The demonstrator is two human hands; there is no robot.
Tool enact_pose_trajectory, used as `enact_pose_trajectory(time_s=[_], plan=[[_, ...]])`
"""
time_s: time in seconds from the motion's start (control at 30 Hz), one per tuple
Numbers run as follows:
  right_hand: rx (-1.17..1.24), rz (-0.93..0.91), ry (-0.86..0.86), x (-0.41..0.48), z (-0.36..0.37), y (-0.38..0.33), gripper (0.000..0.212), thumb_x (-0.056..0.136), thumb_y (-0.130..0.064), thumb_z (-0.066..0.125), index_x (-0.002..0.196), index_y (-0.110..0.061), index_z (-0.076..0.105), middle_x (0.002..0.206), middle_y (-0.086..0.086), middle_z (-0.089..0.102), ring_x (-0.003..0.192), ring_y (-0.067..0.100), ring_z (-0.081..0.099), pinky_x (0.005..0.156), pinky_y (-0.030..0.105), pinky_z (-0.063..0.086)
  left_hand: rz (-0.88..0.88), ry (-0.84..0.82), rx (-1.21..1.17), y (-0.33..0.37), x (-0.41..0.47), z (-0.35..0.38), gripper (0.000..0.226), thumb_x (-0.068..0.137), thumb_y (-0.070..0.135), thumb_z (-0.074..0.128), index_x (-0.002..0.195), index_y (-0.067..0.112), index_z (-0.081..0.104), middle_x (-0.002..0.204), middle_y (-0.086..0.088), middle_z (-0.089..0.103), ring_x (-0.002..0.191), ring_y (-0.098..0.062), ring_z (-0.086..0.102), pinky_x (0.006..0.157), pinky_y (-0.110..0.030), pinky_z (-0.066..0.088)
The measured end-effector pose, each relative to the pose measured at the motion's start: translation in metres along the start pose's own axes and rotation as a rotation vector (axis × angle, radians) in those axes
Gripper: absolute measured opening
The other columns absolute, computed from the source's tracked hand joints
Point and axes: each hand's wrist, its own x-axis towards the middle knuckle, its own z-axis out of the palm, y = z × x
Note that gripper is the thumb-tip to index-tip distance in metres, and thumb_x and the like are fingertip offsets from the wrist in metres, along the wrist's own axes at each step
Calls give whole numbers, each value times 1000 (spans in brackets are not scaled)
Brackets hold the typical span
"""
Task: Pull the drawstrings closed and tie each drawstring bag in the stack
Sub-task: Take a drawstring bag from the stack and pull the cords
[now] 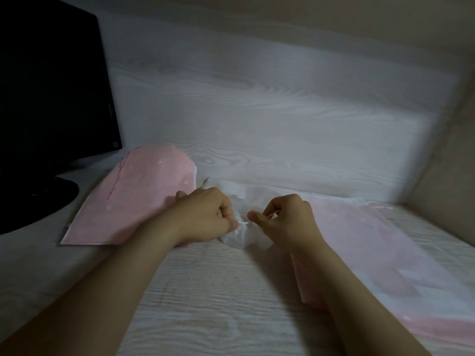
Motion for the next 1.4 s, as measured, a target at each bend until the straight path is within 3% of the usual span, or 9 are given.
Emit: enact_pose_trajectory(time_s=[0.1,0.27,0.43,0.6,0.73,0.97,1.1,1.23,1.4], plan=[[37,-9,6,-1,0,0,33,78,-50,84,65,-23,71,60,-9,70,61,4,66,63,27,54,27,16,-46,3,0,2,29,99,43,66,84,20,77,79,15,67,85,1,47,87,-30,28],[30,-33,19,0,2,0,36,76,-53,86,64,-23,70,57,-10,69,57,3,65,62,26,52,134,80,-199,8,1,-1,35,88,46,74,68,18,73,91,9,72,100,-11,63,104,-46,46],[25,-34,11,1,4,2,36,76,-53,84,64,-22,69,58,-10,70,61,6,67,69,33,57,145,38,-511,6,5,-5,40,95,40,75,69,10,74,69,-19,62,66,-24,56,71,-40,52],[22,-62,10,0,3,2,35,78,-51,83,65,-22,70,59,-10,68,62,10,66,65,31,53,95,-63,-888,19,4,5,32,105,27,63,99,-1,76,103,-8,81,104,-18,77,100,-35,57],[24,-94,14,-1,3,2,38,79,-52,83,66,-19,70,58,-7,67,63,13,66,65,33,53,85,-19,-1087,21,8,19,41,111,32,50,89,-1,60,89,-24,71,89,-30,76,93,-40,61],[13,-123,29,-3,4,-2,32,89,-45,76,70,-19,72,56,-11,62,58,7,59,61,27,44,33,50,-1037,18,18,32,36,116,30,37,82,18,43,66,4,42,56,-10,32,55,-28,31],[306,-65,27,-3,-2,-12,23,101,-31,60,88,-23,77,54,-9,60,51,5,51,54,17,36,23,8,-961,16,19,35,32,116,26,35,91,15,52,69,3,46,53,-8,33,52,-23,29],[537,-131,-82,-5,-8,-17,17,100,-33,65,96,-26,79,69,9,72,58,15,46,58,30,38,33,33,-902,17,17,35,31,116,21,35,100,10,59,72,1,52,50,-4,37,49,-18,32],[507,-173,-13,-4,-8,-14,10,93,-30,78,89,-22,82,58,-6,69,49,18,51,53,29,42,71,68,-806,15,17,36,26,115,21,39,102,8,58,79,-6,58,48,-2,41,51,-17,38]])
